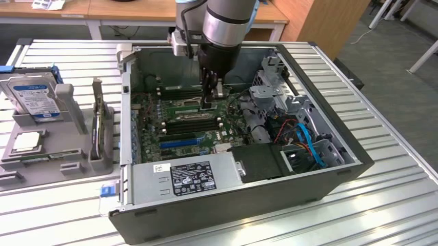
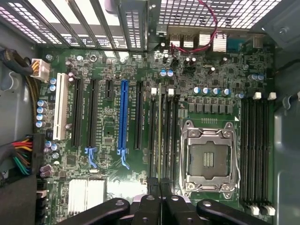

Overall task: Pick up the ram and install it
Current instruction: 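Press down the ram until it locks into place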

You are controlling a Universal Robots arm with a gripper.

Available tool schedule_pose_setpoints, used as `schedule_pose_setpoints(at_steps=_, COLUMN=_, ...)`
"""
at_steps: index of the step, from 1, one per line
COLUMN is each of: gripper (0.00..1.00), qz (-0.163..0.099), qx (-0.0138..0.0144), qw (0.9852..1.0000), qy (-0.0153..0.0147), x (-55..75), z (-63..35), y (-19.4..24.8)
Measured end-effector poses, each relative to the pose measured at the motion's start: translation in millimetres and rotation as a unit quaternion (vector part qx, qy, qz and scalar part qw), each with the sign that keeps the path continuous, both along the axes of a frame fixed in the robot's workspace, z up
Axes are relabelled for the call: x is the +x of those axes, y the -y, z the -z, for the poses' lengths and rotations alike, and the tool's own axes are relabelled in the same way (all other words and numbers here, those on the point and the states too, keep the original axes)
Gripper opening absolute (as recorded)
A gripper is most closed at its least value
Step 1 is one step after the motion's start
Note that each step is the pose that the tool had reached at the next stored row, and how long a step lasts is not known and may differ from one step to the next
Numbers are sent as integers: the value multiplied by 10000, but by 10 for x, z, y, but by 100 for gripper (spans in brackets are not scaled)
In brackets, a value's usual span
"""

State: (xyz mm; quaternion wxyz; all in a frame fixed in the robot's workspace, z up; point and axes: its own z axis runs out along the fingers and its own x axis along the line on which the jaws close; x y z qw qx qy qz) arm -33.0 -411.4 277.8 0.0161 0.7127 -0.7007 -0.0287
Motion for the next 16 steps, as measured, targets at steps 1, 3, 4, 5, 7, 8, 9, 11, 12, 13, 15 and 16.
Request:
schedule_pose_setpoints(at_steps=1, gripper=12, qz=0, qx=0, qw=10000, qy=0, x=0, z=10, y=0)
schedule_pose_setpoints(at_steps=3, gripper=12, qz=0, qx=0, qw=10000, qy=0, x=0, z=29, y=0)
schedule_pose_setpoints(at_steps=4, gripper=12, qz=0, qx=0, qw=10000, qy=0, x=0, z=37, y=0)
schedule_pose_setpoints(at_steps=5, gripper=12, qz=0, qx=0, qw=10000, qy=0, x=0, z=43, y=0)
schedule_pose_setpoints(at_steps=7, gripper=12, qz=0, qx=0, qw=10000, qy=0, x=0, z=56, y=0)
schedule_pose_setpoints(at_steps=8, gripper=12, qz=0, qx=0, qw=10000, qy=0, x=0, z=63, y=0)
schedule_pose_setpoints(at_steps=9, gripper=12, qz=0, qx=0, qw=10000, qy=0, x=0, z=71, y=0)
schedule_pose_setpoints(at_steps=11, gripper=12, qz=0, qx=0, qw=10000, qy=0, x=0, z=89, y=0)
schedule_pose_setpoints(at_steps=12, gripper=12, qz=0, qx=0, qw=10000, qy=0, x=0, z=98, y=0)
schedule_pose_setpoints(at_steps=13, gripper=12, qz=0, qx=1, qw=10000, qy=0, x=0, z=107, y=0)
schedule_pose_setpoints(at_steps=15, gripper=12, qz=0, qx=0, qw=10000, qy=0, x=0, z=124, y=0)
schedule_pose_setpoints(at_steps=16, gripper=12, qz=0, qx=0, qw=10000, qy=0, x=0, z=137, y=0)
